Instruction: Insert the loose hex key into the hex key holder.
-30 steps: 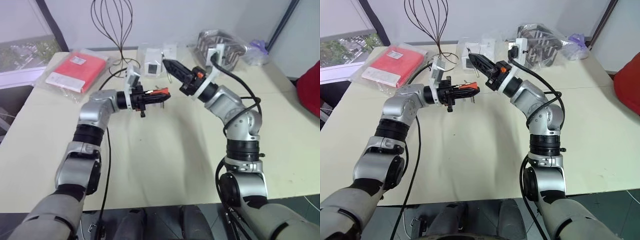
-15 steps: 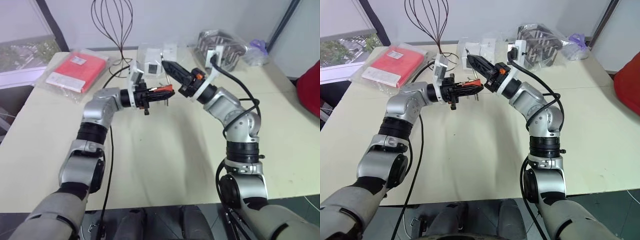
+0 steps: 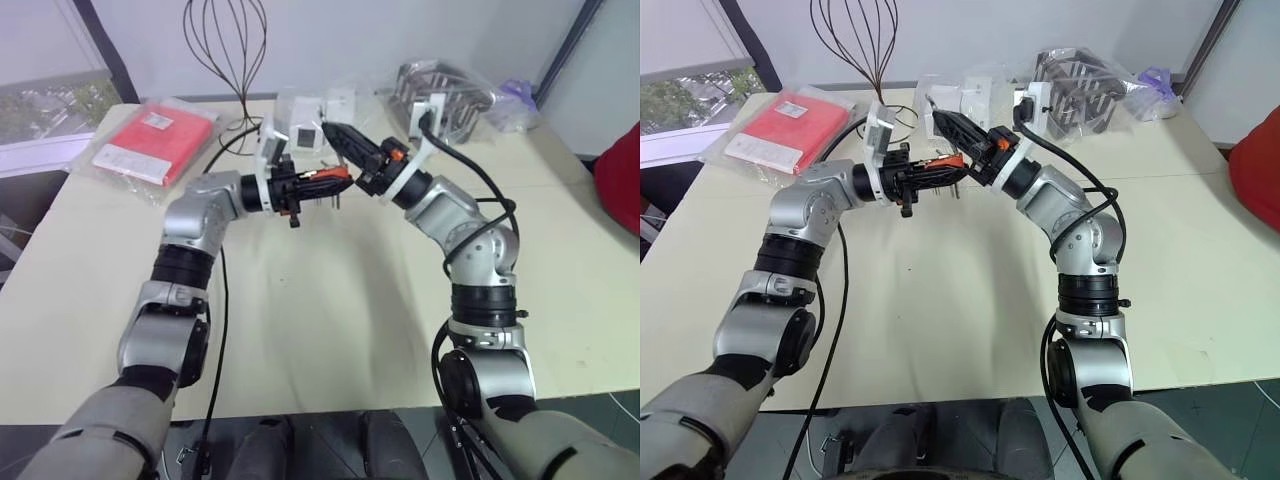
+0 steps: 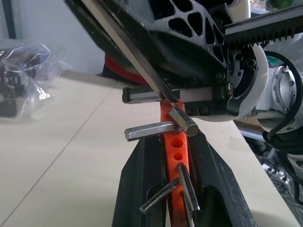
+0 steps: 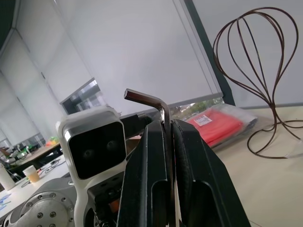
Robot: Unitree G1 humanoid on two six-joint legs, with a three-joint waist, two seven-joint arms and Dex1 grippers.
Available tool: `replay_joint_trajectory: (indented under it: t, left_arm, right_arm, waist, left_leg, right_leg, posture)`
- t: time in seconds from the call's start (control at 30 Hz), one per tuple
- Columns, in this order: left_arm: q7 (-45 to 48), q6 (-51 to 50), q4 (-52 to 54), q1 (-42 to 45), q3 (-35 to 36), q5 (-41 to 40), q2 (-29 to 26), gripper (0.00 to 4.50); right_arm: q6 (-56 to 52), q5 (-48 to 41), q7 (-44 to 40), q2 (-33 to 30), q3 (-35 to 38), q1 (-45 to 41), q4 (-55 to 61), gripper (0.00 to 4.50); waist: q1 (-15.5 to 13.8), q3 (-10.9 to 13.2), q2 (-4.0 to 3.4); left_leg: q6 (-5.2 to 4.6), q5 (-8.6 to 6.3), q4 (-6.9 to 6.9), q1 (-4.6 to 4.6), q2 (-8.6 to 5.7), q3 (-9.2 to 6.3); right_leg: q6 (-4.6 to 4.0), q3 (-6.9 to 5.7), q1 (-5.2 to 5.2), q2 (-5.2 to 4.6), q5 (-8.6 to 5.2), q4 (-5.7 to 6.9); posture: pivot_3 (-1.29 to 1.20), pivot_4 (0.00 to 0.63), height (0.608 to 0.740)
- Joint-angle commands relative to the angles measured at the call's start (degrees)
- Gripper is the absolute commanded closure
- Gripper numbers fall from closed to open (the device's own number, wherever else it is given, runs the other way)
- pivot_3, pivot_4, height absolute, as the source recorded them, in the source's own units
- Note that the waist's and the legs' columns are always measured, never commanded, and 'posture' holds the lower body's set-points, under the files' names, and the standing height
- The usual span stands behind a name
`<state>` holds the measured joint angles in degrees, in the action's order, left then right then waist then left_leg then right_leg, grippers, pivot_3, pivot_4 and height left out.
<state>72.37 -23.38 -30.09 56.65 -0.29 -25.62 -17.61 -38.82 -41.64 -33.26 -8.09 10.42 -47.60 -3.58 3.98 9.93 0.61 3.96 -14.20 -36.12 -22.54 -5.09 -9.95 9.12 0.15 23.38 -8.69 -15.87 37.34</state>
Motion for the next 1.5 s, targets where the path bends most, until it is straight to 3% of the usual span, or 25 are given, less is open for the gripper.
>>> replay_joint_trajectory:
  t: [0.03,0.5,1.17,1.5]
  left_arm:
    - [-0.53,-0.05,2.23,0.54,2.12,-1.54,-0.59,4.5]
    - [-3.75,0.61,-0.58,2.5,4.69,-2.33,0.23,4.5]
    - [0.72,7.95,-2.03,2.68,0.31,3.68,-0.64,4.5]
    - [-0.55,8.58,-2.48,3.59,2.34,2.72,-0.23,4.5]
  right_arm:
    - [1.32,-0.5,-0.3,-0.71,0.77,-0.39,0.29,4.46]
    - [2.14,-0.52,-1.68,-2.55,-0.08,1.24,0.55,4.46]
    - [0.29,0.22,-6.57,-4.69,-4.18,3.99,1.6,4.46]
    - [0.76,0.37,-6.09,-4.9,-3.6,4.06,1.12,4.46]
  waist:
    - [0.0,0.0,0.0]
    - [-0.03,0.0,0.0]
    - [-0.04,0.0,0.0]
    - [-0.03,0.0,0.0]
  left_leg:
    - [0.0,0.0,0.0,0.0,0.0,0.0]
    - [0.0,0.0,0.0,0.0,0.0,0.0]
    - [0.0,0.0,0.0,0.0,0.0,0.01]
    - [0.0,0.0,0.0,0.0,0.0,0.01]
  right_leg:
    - [0.0,0.0,0.0,0.0,0.0,0.0]
    - [0.0,0.0,0.0,0.0,0.0,0.0]
    - [0.0,0.0,-0.01,0.0,0.0,-0.01]
    - [0.0,0.0,-0.01,0.0,0.0,-0.01]
  posture:
    - [0.0,0.15,0.74]
    - [0.0,0.15,0.74]
    - [0.0,0.15,0.74]
    - [0.0,0.15,0.74]
